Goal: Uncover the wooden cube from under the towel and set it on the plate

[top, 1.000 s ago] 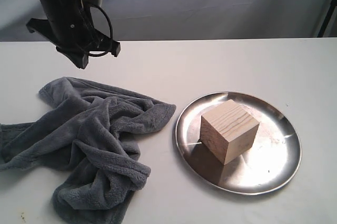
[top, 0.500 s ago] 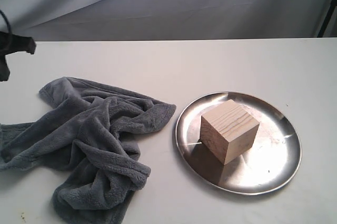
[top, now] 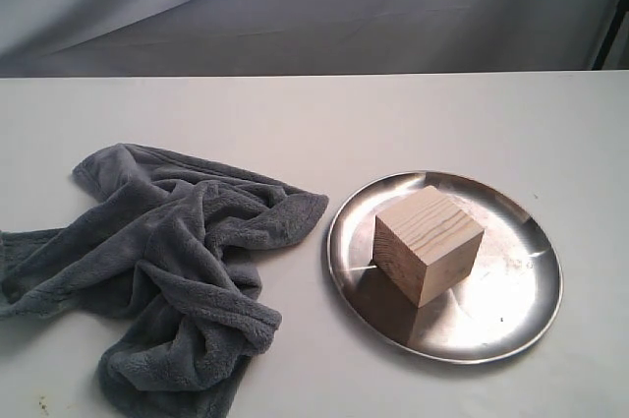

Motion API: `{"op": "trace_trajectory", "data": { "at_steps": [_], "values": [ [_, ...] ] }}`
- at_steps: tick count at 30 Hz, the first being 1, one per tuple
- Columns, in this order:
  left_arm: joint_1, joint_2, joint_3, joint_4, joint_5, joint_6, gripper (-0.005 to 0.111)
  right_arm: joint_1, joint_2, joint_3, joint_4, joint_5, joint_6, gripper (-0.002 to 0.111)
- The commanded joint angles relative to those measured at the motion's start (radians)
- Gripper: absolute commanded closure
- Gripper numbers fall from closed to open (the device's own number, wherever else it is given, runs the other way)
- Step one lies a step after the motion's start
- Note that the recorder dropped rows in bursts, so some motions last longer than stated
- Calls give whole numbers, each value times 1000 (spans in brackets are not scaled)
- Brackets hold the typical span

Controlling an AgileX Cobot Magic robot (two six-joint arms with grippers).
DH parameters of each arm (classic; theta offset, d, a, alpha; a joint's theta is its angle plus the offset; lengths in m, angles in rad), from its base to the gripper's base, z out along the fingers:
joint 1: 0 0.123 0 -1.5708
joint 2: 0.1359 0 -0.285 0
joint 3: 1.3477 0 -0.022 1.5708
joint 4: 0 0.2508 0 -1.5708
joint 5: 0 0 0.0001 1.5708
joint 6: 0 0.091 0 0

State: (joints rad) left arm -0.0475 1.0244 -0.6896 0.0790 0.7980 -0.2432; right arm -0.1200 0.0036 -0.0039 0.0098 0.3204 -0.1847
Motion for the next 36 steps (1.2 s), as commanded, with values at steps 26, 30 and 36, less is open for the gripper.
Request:
{"op": "trace_trajectory", "data": {
  "at_steps": [26, 30, 36],
  "values": [
    [3, -1024, 21, 126, 40, -65, 107, 4, -4, 4, -10, -5, 1, 108],
    [3, -1024, 32, 199, 35, -59, 107, 4, -4, 4, -10, -5, 1, 108],
    [3, -1024, 188, 254, -113, -44, 107, 4, -4, 4, -10, -5, 1, 108]
  ]
}}
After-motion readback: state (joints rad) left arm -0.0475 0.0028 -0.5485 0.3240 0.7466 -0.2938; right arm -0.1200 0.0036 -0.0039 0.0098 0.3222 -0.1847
